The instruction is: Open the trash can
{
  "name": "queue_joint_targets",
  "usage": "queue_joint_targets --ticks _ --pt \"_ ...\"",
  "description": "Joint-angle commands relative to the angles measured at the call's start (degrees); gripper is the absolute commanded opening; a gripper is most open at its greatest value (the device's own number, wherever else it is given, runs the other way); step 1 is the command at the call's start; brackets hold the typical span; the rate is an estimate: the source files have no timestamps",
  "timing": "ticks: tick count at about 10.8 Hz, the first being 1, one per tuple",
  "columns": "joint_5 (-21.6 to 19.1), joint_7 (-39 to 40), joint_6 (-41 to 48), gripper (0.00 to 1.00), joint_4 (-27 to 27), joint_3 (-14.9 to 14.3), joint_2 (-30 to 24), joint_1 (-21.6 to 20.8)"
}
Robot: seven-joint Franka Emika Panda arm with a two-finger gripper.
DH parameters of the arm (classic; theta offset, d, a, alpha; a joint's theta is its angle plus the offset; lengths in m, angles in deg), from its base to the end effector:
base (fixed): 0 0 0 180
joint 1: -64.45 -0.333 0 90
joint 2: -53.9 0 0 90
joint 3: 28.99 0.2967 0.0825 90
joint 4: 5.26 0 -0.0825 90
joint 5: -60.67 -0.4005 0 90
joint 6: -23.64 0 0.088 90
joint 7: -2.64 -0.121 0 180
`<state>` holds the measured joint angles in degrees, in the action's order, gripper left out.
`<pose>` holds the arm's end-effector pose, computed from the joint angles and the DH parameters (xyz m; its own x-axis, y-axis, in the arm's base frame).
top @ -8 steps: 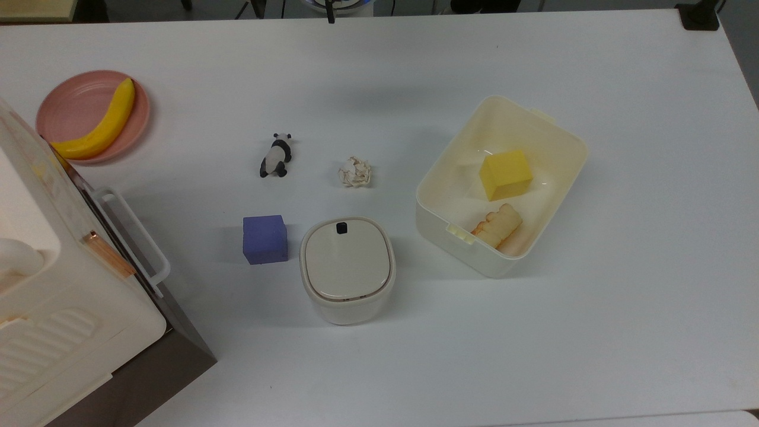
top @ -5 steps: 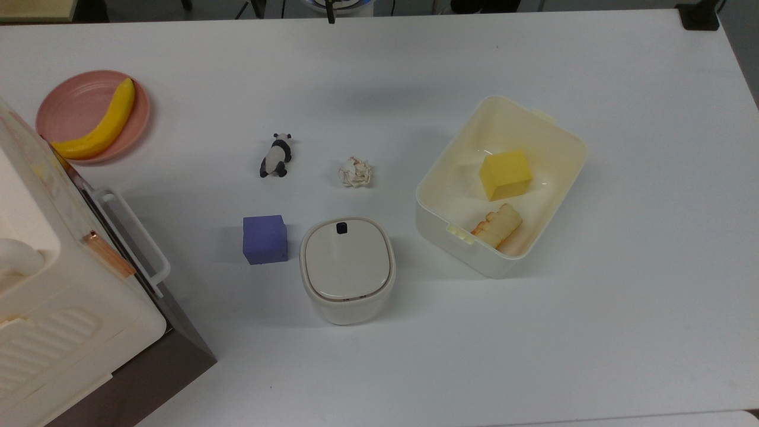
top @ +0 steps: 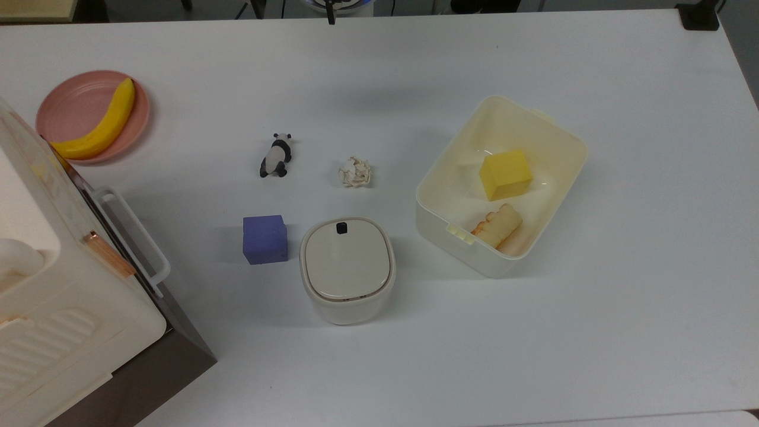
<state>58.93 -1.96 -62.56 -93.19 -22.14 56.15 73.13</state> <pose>0.5740 -0.0157 0.5809 0.9914 -0.1096 -0.0717 -0.1120 -0.9933 -0.0294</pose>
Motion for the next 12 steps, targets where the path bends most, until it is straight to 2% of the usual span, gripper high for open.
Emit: queue_joint_targets --ticks 1,4,5,8,12 --pt "-0.45 1.52 0.42 0.85 -0.93 -0.51 -0.93 -0.42" --pt "-0.63 1.52 0.07 0.12 -0.93 -0.51 -0.84 -0.42" --pt "-0.72 1.52 -0.45 0.0 -0.93 -0.51 -0.76 -0.51" --pt "-0.98 1.61 -4.56 0.0 -1.02 -0.34 0.47 -0.69" --pt "-0.2 1.43 -24.23 0.0 -0.67 -0.43 7.76 -3.66"
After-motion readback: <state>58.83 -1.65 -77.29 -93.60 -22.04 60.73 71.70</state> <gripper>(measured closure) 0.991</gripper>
